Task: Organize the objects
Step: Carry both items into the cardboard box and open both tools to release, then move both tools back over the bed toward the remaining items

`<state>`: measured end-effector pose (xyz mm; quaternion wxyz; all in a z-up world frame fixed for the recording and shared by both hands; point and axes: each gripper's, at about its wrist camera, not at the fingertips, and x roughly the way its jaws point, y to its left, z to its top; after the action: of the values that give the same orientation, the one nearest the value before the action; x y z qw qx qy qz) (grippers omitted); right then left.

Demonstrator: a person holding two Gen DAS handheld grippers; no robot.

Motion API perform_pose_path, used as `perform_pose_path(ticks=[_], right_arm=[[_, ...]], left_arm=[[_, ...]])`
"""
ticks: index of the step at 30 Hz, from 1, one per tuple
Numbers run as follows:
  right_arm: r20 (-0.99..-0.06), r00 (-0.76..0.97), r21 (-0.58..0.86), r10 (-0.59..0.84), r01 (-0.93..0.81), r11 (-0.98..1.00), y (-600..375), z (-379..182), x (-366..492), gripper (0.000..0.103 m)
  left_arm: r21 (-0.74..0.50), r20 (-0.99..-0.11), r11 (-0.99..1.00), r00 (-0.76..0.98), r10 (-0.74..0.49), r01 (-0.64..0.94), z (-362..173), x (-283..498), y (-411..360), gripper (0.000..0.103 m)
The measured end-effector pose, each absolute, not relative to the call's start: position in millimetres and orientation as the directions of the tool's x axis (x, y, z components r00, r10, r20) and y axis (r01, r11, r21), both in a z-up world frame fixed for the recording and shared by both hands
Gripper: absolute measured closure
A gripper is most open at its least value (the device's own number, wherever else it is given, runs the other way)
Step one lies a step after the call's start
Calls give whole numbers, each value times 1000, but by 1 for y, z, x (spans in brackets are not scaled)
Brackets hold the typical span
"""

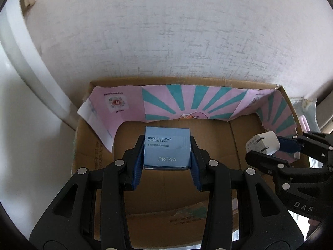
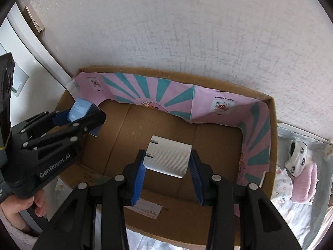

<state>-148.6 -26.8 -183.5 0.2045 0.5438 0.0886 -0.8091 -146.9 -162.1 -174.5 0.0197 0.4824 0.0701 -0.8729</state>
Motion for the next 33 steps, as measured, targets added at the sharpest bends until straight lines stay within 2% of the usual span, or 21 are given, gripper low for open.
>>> perform_pose_path(ticks=[3,4,5,6,7,8,10,11,14,33], right_arm=[[-924,-304,85,-231,426,-901,-26,-184,-150,63],[-926,-304,81,-226,425,-902,-25,-184,-150,55],[-929,-303,69,-214,426,-902,-25,-184,-150,37],[-929,-308,59,-206,427,-903,-25,-182,-151,26],[-927,-322,41,-194,425,-904,-23,-179,-152,21],[-924,-330,36,-194,430,-902,-20,-178,-151,16],[-922,-332,38,-197,431,-902,-13,-177,-149,6],[-922,-337,31,-191,429,-903,-9,-177,-148,5],[-924,-338,19,-178,424,-905,0,-174,-141,5],[-918,-347,3,-190,475,-880,-11,-147,-132,5]], left_arm=[[-87,-850,-992,-526,28,88,-172,-150,-158,66],[-88,-852,-992,-523,30,87,-171,-151,-158,57],[-81,-857,-993,-514,24,88,-171,-152,-157,48],[-61,-861,-993,-509,3,97,-171,-153,-158,24],[-37,-861,-994,-509,-22,105,-169,-153,-159,3],[-33,-856,-994,-517,-26,105,-167,-151,-161,0],[-58,-853,-993,-521,-7,107,-163,-150,-166,0],[-50,-857,-992,-516,-15,112,-163,-151,-166,0],[-23,-862,-993,-506,-40,118,-163,-151,-165,0],[-58,-846,-985,-532,-36,160,-135,-132,-164,0]])
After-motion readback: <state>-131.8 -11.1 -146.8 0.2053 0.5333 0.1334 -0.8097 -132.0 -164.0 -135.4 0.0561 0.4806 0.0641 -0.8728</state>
